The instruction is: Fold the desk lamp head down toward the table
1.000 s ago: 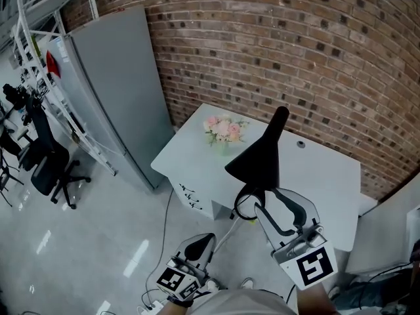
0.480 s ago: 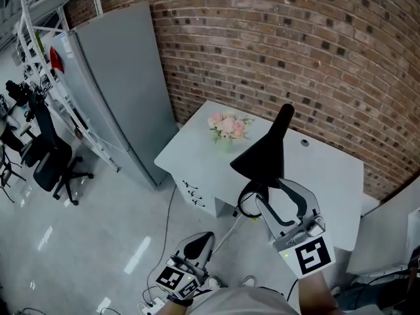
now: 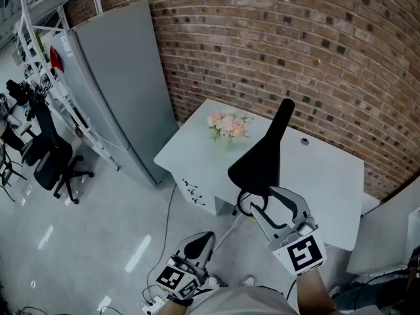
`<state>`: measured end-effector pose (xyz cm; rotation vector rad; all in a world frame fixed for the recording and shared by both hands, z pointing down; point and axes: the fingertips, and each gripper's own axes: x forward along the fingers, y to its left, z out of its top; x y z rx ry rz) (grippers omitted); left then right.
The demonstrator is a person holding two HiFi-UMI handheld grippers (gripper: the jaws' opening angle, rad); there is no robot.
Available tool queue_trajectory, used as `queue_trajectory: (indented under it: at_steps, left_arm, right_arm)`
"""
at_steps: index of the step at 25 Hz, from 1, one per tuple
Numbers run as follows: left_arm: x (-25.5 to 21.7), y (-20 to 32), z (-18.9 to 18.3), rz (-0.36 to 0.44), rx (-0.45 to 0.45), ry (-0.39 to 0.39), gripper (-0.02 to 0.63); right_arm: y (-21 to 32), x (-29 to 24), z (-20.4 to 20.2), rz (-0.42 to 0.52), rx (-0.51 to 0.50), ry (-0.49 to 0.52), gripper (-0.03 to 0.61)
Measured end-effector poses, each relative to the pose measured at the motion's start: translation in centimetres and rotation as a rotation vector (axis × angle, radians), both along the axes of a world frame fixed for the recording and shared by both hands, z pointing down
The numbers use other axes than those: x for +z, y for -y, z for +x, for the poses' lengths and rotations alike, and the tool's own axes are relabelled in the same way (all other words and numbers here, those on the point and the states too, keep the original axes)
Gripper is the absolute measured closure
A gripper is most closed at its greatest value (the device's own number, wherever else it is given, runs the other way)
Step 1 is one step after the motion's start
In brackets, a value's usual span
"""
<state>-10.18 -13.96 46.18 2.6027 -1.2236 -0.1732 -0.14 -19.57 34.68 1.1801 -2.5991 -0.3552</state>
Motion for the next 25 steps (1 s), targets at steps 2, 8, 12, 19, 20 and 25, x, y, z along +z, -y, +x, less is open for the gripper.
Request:
queue_trajectory:
  at_steps: [2, 8, 12, 19, 20, 25]
  left_arm:
    - [0.1, 0.0, 0.2, 0.002, 0.001, 0.002, 0.606]
    - [0.2, 0.1, 0.7, 0.001, 0.003, 0.01, 0.606]
    - [0.0, 0.3, 1.0, 0.002, 0.005, 0.015, 0.606]
    - [-0.4, 0.7, 1.4, 0.001, 0.003, 0.02, 0.606]
    - [-0.4, 0.7, 1.5, 0.0, 0.003, 0.021, 0.606]
    - [-0.3, 0.9, 1.6, -0.003, 0.003, 0.023, 0.606]
  right_arm:
    - [0.1, 1.2, 0.1, -0.025, -0.005, -0.002, 0.399]
    - [0.6, 2.7, 0.5, -0.054, -0.013, -0.001, 0.399]
    - [0.7, 3.2, 0.7, -0.07, -0.014, -0.01, 0.399]
    - [1.0, 4.1, 0.8, -0.099, -0.021, -0.024, 0.399]
    - [1.1, 4.3, 0.9, -0.108, -0.022, -0.029, 0.399]
    - [1.3, 5.2, 1.1, -0.124, -0.02, -0.04, 0.399]
